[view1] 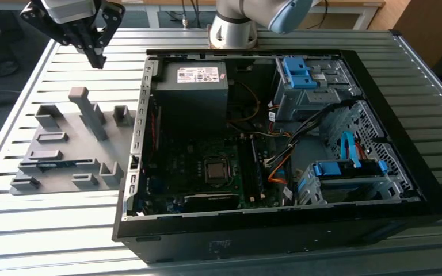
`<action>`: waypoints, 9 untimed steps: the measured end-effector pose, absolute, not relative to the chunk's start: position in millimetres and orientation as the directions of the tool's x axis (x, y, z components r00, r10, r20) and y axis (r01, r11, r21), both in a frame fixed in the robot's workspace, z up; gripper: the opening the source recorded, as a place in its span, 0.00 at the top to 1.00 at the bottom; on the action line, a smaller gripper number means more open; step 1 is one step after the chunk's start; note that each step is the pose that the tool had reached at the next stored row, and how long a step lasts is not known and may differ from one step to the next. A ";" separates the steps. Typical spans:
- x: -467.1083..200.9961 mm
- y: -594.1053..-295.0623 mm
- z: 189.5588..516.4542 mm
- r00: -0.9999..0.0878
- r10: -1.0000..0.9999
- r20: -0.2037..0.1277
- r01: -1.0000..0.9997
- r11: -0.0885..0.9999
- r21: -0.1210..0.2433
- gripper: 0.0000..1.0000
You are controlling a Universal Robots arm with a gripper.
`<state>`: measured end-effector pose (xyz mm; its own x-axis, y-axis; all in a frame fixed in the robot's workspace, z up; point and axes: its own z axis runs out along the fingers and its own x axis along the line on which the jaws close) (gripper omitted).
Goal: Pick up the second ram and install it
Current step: 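Reach for the second ram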
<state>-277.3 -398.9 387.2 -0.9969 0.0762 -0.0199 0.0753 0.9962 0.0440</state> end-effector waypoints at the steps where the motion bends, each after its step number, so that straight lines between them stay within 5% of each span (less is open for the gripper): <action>1: -278.0 -398.9 387.2 -0.997 0.076 -0.020 0.075 0.996 0.044 0.89; 9: -283.2 -398.9 387.0 -0.997 0.076 -0.020 0.075 0.996 0.044 0.89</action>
<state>-283.2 -398.9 387.0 -0.9969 0.0762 -0.0199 0.0753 0.9962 0.0440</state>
